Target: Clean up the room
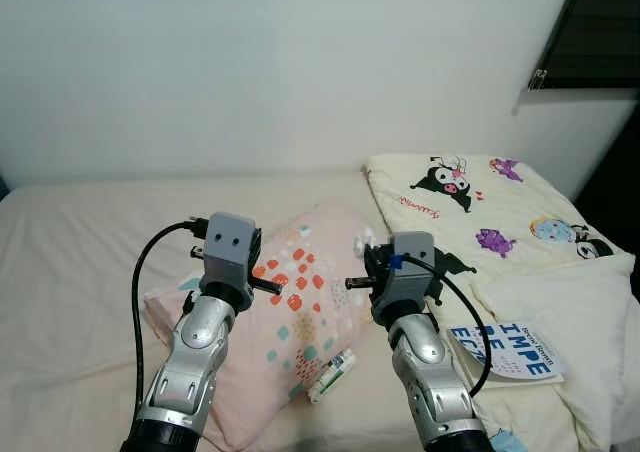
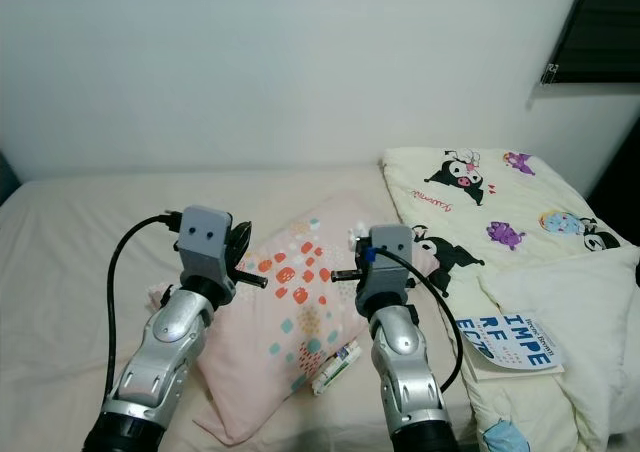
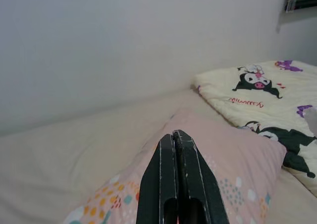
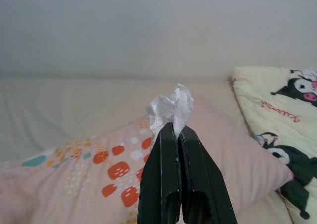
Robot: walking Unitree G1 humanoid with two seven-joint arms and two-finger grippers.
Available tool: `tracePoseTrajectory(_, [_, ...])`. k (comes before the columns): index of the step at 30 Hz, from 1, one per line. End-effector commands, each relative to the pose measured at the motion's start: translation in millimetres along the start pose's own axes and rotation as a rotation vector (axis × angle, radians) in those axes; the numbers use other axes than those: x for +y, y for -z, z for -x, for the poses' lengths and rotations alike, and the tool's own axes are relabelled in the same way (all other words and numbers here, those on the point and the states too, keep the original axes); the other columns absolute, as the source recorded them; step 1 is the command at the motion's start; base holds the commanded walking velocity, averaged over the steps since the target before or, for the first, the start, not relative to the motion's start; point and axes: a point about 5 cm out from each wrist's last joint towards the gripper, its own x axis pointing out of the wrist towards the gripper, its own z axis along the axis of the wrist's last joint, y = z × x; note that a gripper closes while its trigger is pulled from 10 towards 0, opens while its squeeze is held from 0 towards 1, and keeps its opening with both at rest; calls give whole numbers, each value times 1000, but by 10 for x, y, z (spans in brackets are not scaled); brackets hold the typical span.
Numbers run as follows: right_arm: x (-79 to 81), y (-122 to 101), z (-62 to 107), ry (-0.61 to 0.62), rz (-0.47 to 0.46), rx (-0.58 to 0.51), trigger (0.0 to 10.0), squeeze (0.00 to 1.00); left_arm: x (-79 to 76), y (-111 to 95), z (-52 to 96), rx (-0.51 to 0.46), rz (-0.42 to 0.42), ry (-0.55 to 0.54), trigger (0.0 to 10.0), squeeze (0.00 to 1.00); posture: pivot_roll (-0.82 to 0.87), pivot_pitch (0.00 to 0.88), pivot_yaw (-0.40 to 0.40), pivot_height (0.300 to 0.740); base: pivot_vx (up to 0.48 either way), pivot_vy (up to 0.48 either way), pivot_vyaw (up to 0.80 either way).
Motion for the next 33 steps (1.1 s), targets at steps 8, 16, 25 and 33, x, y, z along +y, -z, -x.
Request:
tracePoseTrajectory(8, [-58, 219, -21, 50, 71, 119, 10000, 0, 7, 144, 36, 63, 32, -11, 10000, 0, 35, 0, -93, 740, 0, 0, 0])
tracePoseTrajectory(16, [-64, 273, -78, 99, 310, 151, 10000, 0, 9, 190, 24, 87, 42, -16, 10000, 0, 44, 0, -89, 740, 0, 0, 0])
tracePoseTrajectory(25, [12, 264, -75, 12, 37, 137, 10000, 0, 10, 181, -9, 83, 40, -12, 10000, 0, 44, 0, -84, 740, 0, 0, 0])
tracePoseTrajectory(33, [-2, 270, -54, 1, 29, 120, 10000, 0, 10, 214, 6, 93, 48, -16, 10000, 0, 36, 0, -84, 740, 0, 0, 0])
